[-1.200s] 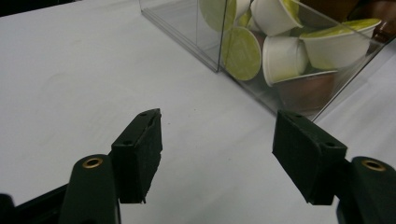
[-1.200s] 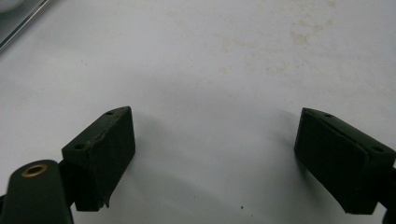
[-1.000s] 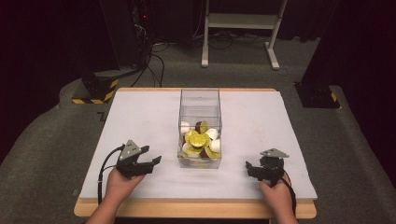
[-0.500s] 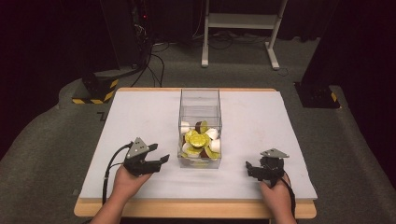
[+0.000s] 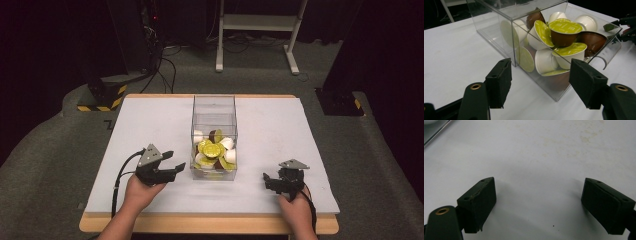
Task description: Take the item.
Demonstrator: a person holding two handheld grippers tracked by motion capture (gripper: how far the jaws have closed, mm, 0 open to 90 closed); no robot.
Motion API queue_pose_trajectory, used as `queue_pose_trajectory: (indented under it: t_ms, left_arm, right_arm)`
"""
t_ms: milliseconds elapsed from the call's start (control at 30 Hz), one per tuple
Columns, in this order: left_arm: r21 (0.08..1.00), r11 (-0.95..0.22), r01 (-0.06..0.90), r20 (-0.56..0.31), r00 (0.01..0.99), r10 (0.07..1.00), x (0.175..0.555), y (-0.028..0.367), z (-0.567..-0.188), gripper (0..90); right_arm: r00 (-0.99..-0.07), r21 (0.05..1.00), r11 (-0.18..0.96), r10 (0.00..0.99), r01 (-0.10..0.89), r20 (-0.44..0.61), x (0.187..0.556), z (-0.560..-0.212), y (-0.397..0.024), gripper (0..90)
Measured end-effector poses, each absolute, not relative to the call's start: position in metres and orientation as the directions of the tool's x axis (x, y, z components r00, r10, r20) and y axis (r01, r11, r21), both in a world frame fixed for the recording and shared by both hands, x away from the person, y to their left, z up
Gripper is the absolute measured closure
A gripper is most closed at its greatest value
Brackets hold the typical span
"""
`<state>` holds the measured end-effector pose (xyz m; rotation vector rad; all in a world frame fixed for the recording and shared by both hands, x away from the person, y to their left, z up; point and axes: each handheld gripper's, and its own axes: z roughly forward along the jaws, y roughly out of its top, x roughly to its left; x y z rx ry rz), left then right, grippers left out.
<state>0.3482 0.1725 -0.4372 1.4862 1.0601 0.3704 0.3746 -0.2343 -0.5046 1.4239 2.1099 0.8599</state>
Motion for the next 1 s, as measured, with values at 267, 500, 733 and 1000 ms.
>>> queue_pose_trajectory:
  t_ms: [267,500,733,1000]
  left_arm:
    - [0.91,0.135,0.393,-0.352,0.556,0.753,0.35,0.166,-0.428,34.9]
    - [0.907,0.129,0.4,-0.355,0.565,0.745,0.354,0.157,-0.425,34.5]
    - [0.908,0.115,0.404,-0.349,0.572,0.743,0.36,0.15,-0.423,34.1]
    - [0.908,0.112,0.404,-0.348,0.58,0.737,0.364,0.142,-0.421,34.4]
  right_arm:
    - [-0.365,0.71,0.272,0.931,0.649,-0.023,0.375,-0.505,-0.234,12.6]
    - [-0.365,0.71,0.273,0.931,0.649,-0.023,0.374,-0.505,-0.234,12.6]
    - [-0.365,0.71,0.272,0.931,0.649,-0.023,0.374,-0.505,-0.234,12.6]
    - [-0.365,0.711,0.275,0.931,0.647,-0.028,0.374,-0.504,-0.234,12.8]
